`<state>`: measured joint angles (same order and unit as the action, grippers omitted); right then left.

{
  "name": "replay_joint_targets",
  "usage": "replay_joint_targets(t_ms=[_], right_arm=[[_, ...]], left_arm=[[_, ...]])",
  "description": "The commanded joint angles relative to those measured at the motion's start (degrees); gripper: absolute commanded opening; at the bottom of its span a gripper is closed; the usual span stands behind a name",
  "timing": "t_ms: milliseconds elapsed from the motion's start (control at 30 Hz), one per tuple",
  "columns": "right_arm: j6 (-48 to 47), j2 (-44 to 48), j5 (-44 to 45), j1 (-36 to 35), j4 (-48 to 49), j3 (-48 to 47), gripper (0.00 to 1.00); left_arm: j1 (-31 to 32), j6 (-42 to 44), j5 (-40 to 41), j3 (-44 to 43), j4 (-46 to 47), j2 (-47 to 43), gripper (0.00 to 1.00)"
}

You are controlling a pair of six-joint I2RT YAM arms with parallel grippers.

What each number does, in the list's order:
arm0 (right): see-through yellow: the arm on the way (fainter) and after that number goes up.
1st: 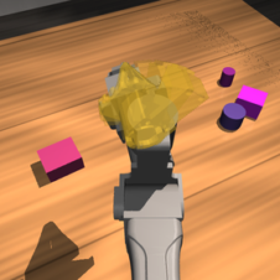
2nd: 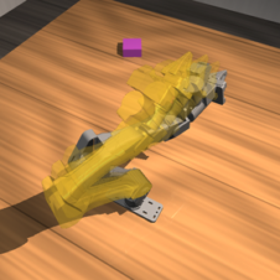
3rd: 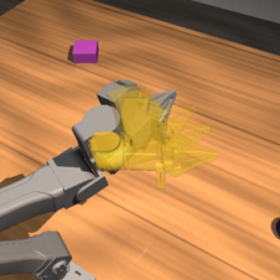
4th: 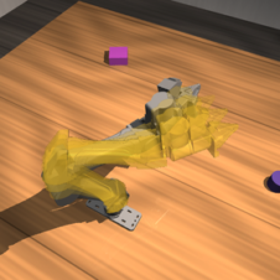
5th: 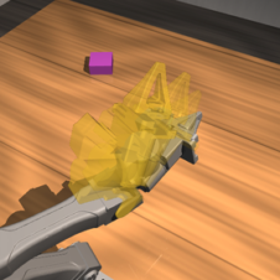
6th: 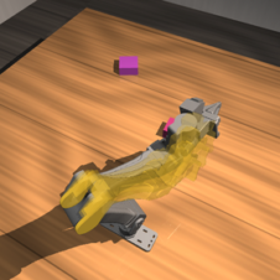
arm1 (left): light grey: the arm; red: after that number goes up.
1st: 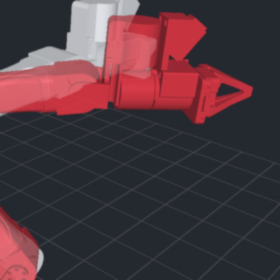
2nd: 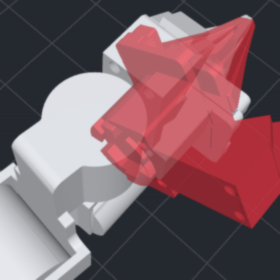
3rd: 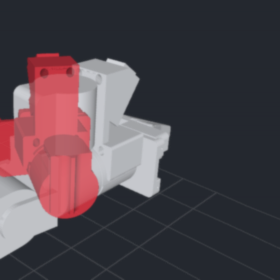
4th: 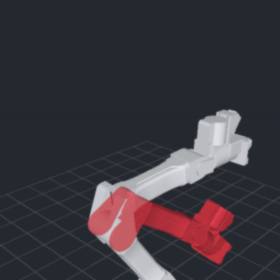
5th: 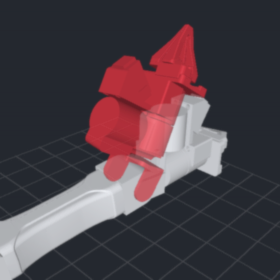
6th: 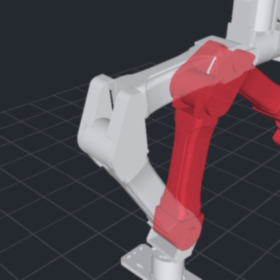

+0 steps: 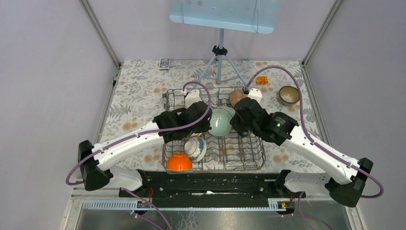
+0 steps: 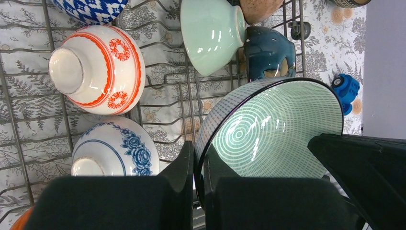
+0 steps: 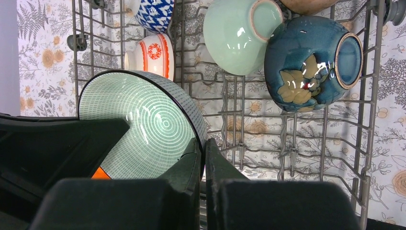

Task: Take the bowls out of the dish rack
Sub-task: Place the bowl at the center of the board.

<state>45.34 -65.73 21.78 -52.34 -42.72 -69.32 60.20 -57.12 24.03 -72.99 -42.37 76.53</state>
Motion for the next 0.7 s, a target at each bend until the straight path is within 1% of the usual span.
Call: replay_joint_targets(t_ms=[0, 67, 100, 133, 167, 233, 267, 367, 433, 500, 600, 667], right_arm=[[2.22, 0.13, 1.08, 0.60, 4.04, -0.38, 0.00], [1.72, -0.01, 0.67, 0.58, 3.98, -0.45, 0.00], [1.27, -0.01, 0.14, 0.57, 3.96, -0.65, 0.08], [0.72, 0.04, -0.50, 0.57, 4.08, -0.79, 0.18], [0.23, 0.14, -1.11, 0.58, 4.32, -0.92, 0.32], [-0.81, 0.61, -2.15, 0.58, 4.79, -1.11, 0.54], [-1.45, 0.82, -2.51, 0.59, 4.75, -1.32, 0.63], [-3.83, 1.05, -3.24, 0.62, 3.71, -3.03, 0.83], [-7.42, 0.69, -3.18, 0.55, 1.30, -6.31, 0.90], [-10.95, 0.78, -1.93, 0.58, -0.60, -8.62, 0.94], [-13.09, 3.15, 4.20, 0.58, -1.79, -8.54, 0.96], [-13.34, 5.44, 5.89, 0.61, -1.06, -6.83, 0.96]], left_arm=[[0.44, -1.13, 1.93, -1.16, 2.47, -1.18, 0.00], [0.44, -0.98, 2.10, -1.25, 2.47, -1.18, 0.00], [0.44, -0.91, 2.19, -1.34, 2.52, -1.25, 0.00], [0.44, -0.91, 2.48, -1.46, 2.49, -1.40, 0.00], [0.46, -0.81, 2.76, -1.60, 2.55, -1.53, 0.00], [0.44, -0.46, 3.34, -2.15, 2.53, -1.81, 0.00], [0.44, -0.18, 3.53, -2.54, 2.53, -1.92, 0.00], [0.08, 0.99, 4.24, -3.94, 2.49, -2.11, 0.00], [-1.19, 2.09, 4.20, -5.15, 2.31, -2.45, 0.00], [-3.68, 3.96, 4.00, -6.66, 1.87, -3.13, 0.00], [-11.26, 6.67, 2.56, -8.35, 1.19, -4.19, 0.00], [-17.74, 8.21, -0.34, -9.28, 0.79, -4.73, 0.00]])
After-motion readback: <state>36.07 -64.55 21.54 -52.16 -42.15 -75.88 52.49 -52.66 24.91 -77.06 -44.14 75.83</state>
